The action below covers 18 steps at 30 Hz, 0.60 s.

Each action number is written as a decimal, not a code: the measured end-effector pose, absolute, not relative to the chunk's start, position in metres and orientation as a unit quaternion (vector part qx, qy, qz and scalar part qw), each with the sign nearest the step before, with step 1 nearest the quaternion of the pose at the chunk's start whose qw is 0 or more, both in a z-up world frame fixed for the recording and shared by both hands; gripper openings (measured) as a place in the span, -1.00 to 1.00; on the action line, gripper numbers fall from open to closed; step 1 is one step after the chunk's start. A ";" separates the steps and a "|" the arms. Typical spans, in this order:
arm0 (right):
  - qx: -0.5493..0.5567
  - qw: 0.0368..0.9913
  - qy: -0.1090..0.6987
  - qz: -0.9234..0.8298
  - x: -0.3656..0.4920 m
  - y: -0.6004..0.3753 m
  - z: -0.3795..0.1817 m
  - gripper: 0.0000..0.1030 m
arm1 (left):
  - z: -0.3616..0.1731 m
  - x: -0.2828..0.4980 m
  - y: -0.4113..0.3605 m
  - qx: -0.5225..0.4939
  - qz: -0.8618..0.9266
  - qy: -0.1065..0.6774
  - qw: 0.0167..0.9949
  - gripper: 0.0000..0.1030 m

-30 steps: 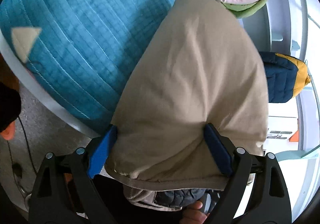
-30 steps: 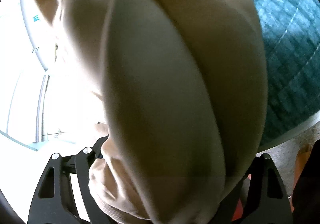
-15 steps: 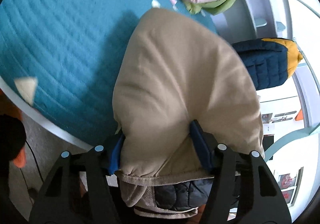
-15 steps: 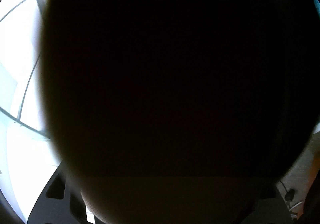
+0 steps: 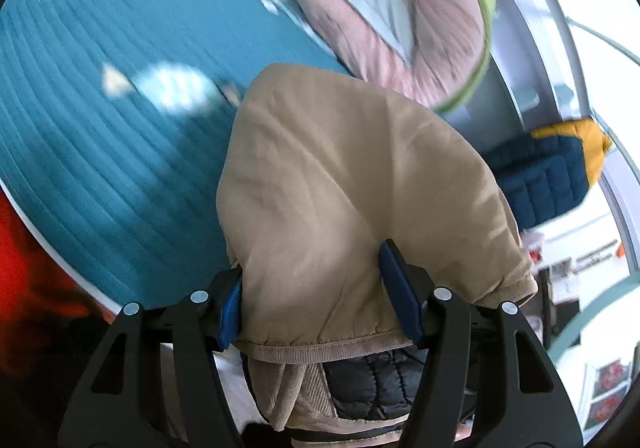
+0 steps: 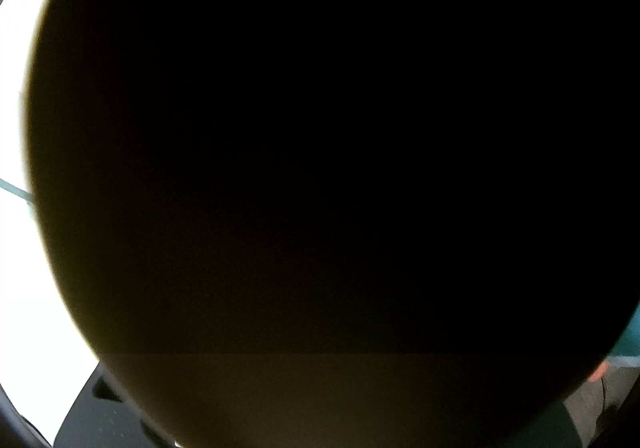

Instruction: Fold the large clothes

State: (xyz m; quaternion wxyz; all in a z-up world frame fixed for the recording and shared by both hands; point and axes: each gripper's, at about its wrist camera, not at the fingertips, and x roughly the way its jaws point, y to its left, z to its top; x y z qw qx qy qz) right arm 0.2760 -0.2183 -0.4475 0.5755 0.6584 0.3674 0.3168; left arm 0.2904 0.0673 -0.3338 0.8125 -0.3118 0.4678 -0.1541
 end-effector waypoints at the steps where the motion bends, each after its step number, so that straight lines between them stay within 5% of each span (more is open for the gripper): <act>1: 0.652 0.574 0.373 0.327 0.293 -0.200 -0.446 -0.10 | -0.331 0.298 0.084 -0.312 -0.143 0.461 0.819 0.17; 10: 0.593 0.576 0.413 0.382 0.391 -0.066 -0.443 -0.10 | -0.321 0.360 0.210 -0.308 -0.054 0.419 0.852 0.15; 18: 0.471 0.672 0.488 0.298 0.394 -0.064 -0.456 0.40 | -0.373 0.352 0.245 -0.326 -0.013 0.445 0.834 0.16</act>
